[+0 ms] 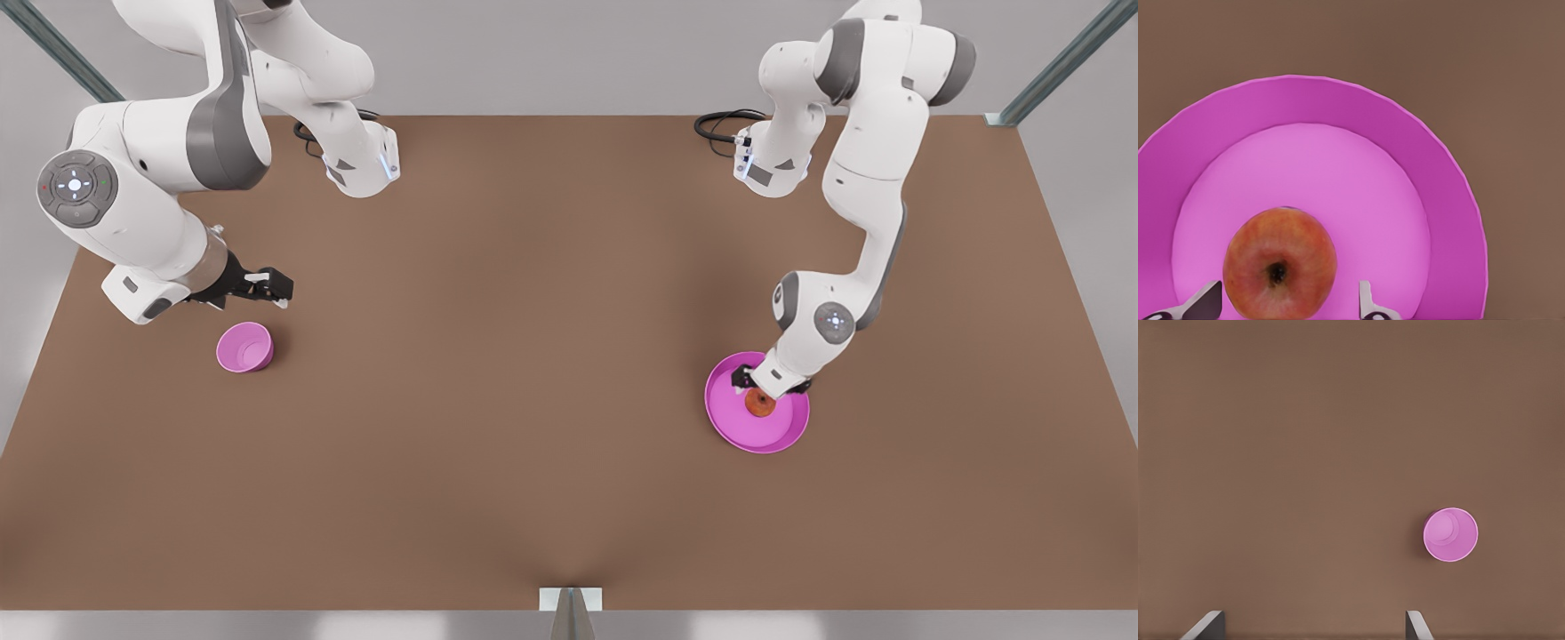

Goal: Use the left arm to pick up the apple from the plate, transfer it to the gripper of the right arm, and then use the right arm to place it into the bowl

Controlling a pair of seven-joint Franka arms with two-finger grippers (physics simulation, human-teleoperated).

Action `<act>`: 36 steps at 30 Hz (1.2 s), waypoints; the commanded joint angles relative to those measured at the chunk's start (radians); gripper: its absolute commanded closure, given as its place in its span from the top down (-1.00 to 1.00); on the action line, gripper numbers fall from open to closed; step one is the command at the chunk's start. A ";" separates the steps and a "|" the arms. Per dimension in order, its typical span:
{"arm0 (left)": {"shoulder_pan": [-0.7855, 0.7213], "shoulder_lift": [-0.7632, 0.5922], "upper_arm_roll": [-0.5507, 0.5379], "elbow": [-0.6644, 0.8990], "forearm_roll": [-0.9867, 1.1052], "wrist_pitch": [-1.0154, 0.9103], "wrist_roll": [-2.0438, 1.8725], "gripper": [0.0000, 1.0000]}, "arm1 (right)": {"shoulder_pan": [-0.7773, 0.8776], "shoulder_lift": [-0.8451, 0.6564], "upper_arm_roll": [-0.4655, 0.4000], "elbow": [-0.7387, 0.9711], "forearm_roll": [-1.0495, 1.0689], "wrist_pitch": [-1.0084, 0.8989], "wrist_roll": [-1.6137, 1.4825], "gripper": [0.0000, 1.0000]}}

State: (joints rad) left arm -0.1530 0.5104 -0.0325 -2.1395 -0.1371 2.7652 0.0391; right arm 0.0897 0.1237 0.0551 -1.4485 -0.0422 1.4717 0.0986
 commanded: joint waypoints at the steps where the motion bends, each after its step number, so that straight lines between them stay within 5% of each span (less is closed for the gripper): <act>1: 0.001 0.008 0.000 0.003 -0.007 0.085 0.027 1.00 | -0.001 0.001 0.000 0.000 0.001 -0.001 -0.013 1.00; 10: 0.001 0.030 0.000 0.038 -0.006 0.093 0.028 1.00 | -0.001 0.002 -0.001 0.000 0.002 -0.001 -0.028 1.00; 13: 0.001 0.045 0.000 0.036 -0.006 0.113 0.028 0.68 | -0.001 0.002 -0.001 0.000 0.002 -0.002 -0.040 1.00; 19: 0.001 0.048 0.000 0.029 -0.007 0.111 0.028 0.52 | -0.004 0.004 -0.003 0.000 0.002 -0.002 -0.049 1.00; 36: -0.120 -0.052 -0.055 0.139 -0.009 -0.044 -0.234 0.36 | -0.005 0.004 -0.003 0.000 0.002 -0.002 -0.056 1.00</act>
State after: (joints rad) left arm -0.2589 0.4607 -0.0834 -2.0045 -0.1433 2.7747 0.0108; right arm 0.0844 0.1284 0.0521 -1.4481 -0.0401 1.4700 0.0555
